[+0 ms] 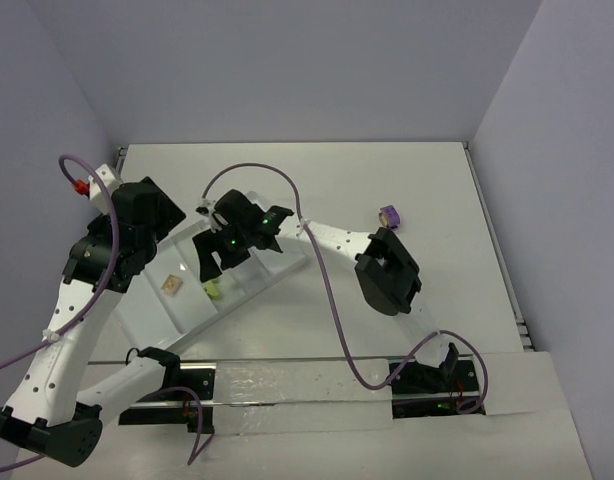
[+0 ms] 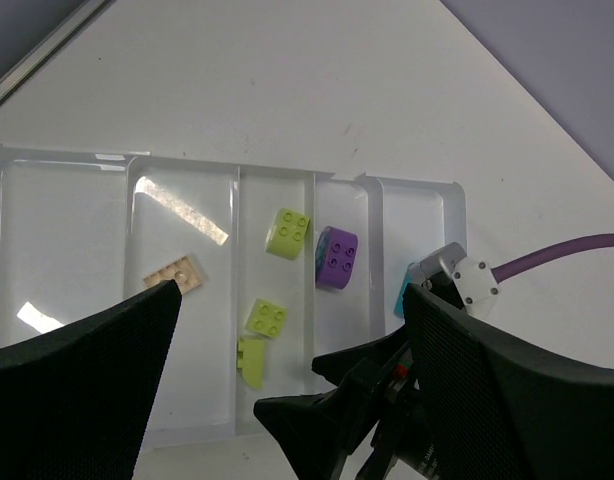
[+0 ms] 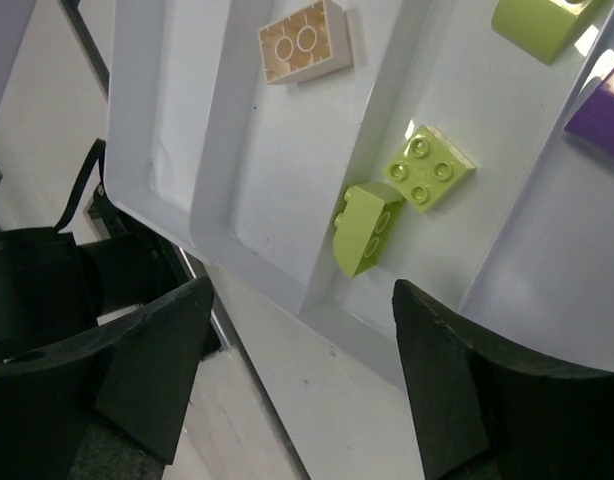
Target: Sort the legos into containers by color
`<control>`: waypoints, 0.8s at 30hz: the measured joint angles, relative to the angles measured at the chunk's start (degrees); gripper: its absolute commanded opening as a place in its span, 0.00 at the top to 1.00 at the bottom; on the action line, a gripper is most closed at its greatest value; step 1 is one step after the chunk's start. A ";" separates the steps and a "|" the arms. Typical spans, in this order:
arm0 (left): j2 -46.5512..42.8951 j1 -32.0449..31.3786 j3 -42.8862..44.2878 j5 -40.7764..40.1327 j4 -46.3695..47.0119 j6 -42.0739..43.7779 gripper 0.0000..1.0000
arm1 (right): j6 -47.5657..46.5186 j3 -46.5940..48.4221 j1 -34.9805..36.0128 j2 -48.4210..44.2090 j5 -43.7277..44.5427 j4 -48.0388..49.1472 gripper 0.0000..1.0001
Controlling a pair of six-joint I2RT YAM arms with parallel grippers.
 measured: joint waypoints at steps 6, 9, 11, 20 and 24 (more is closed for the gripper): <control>2.54 0.02 -0.65 1.23 0.02 2.46 0.01 | 0.06 -16.76 -3.26 -12.46 4.10 2.38 0.26; 5.64 -0.07 -1.94 3.44 0.47 3.38 0.01 | 0.30 -29.04 -10.81 -25.58 6.82 2.97 0.26; 7.49 -0.51 -3.29 5.39 1.19 3.74 0.01 | 0.74 -36.25 -17.95 -34.23 8.77 5.56 0.25; 16.16 -11.05 -1.65 8.98 4.88 3.37 0.01 | 0.10 -51.61 -33.46 -51.69 29.31 3.40 0.18; 20.69 -14.05 -0.17 9.96 6.69 3.29 0.01 | -1.34 -49.05 -33.84 -44.53 37.21 0.06 0.15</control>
